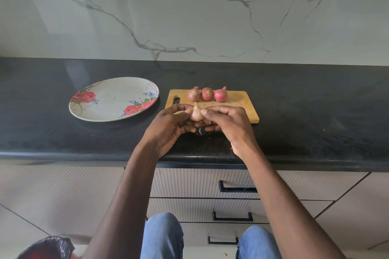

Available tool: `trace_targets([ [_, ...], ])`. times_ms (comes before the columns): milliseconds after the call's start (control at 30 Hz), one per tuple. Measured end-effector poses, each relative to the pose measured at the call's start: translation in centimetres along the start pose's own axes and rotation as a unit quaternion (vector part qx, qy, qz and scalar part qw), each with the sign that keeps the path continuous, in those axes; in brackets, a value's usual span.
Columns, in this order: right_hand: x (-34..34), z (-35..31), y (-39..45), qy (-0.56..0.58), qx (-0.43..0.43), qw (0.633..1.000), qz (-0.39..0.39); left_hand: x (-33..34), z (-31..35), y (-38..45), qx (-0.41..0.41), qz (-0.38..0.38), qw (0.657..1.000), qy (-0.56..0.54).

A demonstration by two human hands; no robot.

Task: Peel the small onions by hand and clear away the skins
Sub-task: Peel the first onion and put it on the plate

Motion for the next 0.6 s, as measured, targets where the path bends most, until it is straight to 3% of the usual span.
trace_targets([
  [367,-0.2,0.2,-0.1,0.007,0.038,0.999,0.029,0.4,0.0,-0.3,0.002,0.008,1.000,0.018],
  [600,-0.3,-0.9,-0.2,-0.079,-0.005,0.996,0.041,0.6,-0.1,-0.5,0.005,0.006,0.999,0.047],
])
Point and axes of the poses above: each hand's wrist, its own y-axis towards the middle knuckle, its own x-axis out of the palm, z = x × y, the point moved 8 cm from there along y, towards the middle knuckle, and after that the axes turned 12 degrees about -x, right-handed, at the moved point
